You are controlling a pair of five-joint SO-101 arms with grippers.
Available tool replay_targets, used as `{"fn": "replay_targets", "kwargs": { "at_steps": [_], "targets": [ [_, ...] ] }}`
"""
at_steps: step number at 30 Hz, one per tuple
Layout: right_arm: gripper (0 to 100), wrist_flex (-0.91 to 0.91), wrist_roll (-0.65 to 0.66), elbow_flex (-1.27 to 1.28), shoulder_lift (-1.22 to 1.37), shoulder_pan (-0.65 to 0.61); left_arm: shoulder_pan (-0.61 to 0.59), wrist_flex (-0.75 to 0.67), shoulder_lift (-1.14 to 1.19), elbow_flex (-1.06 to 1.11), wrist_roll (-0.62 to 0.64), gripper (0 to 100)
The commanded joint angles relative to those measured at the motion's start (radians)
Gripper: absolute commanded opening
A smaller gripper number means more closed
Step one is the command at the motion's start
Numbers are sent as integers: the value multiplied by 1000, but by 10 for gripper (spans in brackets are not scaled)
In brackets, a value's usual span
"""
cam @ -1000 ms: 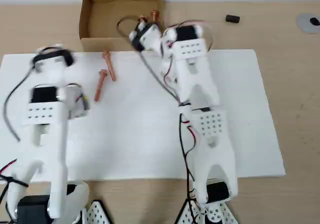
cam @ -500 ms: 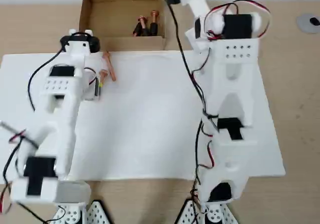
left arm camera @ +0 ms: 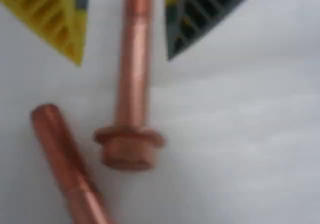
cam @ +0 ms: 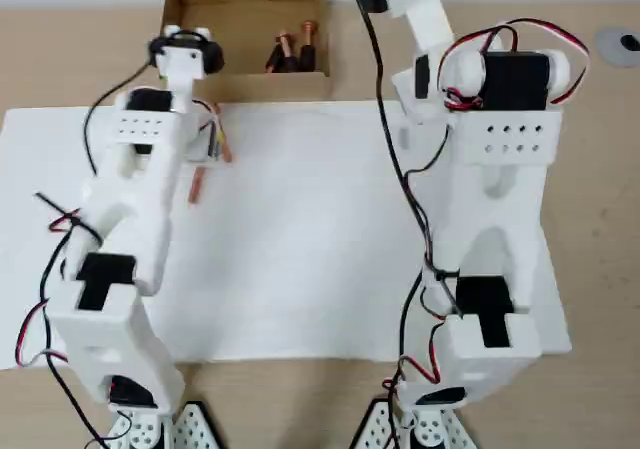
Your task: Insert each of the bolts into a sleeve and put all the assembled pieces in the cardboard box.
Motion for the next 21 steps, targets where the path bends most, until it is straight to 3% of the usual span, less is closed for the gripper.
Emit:
{"fn": "replay_targets", "kwargs": {
  "at_steps": [1,21],
  "targets": [
    [11,5,-8,2,-70,24,28,-9,10,-52,-5,126],
    [11,0,-6,-1,-76,28,-48,-184,153,-51,23,122]
  ]
}}
